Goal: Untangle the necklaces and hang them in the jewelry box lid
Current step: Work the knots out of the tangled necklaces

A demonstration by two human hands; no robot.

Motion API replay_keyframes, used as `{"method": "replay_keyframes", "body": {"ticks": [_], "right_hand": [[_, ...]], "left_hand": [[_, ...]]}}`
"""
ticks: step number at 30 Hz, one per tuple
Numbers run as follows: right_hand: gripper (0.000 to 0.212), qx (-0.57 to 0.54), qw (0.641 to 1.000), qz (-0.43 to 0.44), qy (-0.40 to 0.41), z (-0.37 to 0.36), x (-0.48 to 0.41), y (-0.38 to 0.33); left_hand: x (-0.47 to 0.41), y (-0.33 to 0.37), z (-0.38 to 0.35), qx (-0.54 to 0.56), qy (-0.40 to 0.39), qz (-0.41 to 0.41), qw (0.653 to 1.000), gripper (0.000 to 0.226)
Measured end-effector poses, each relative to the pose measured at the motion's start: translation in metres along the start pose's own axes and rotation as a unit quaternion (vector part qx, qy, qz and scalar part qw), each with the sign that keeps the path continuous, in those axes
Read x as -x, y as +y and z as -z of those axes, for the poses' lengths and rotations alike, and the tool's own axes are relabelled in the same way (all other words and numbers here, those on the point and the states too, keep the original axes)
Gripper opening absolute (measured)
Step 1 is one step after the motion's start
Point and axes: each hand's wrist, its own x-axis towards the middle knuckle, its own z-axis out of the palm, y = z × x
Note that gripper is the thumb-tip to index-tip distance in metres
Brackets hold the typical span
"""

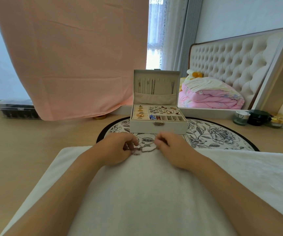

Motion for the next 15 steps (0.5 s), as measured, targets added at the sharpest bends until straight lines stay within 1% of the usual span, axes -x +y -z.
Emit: {"method": "replay_keyframes", "body": {"ticks": [2,3,5,7,9,11,13,15], "right_hand": [[0.02,-0.062,0.997,-0.041,0.037,0.008,0.001,-0.002],[0.021,-0.062,0.995,-0.058,0.048,0.013,0.001,-0.002],[0.02,-0.017,0.995,-0.081,0.05,0.024,0.003,-0.001],[0.02,0.061,0.993,-0.1,0.035,0.035,0.006,0.003],[0.02,0.133,0.983,-0.123,0.001,0.043,0.009,0.007],[0.021,0.163,0.975,-0.137,-0.059,0.047,0.012,0.009],[0.02,0.169,0.969,-0.128,-0.123,0.046,0.014,0.007],[0.016,0.181,0.968,-0.097,-0.145,0.043,0.014,0.006]], "left_hand": [[0.0,-0.001,0.0,-0.024,0.025,0.005,0.999,0.026],[0.0,-0.002,0.0,-0.037,0.038,0.006,0.999,0.025],[0.001,0.0,0.0,-0.043,0.049,0.006,0.998,0.024],[0.002,0.004,0.0,-0.036,0.047,0.012,0.998,0.024],[0.003,0.009,0.001,-0.052,0.058,0.02,0.997,0.02],[0.006,0.015,0.004,-0.058,0.077,0.033,0.995,0.018],[0.008,0.02,0.005,-0.09,0.092,0.028,0.991,0.015],[0.009,0.02,0.004,-0.115,0.094,-0.001,0.989,0.018]]}}
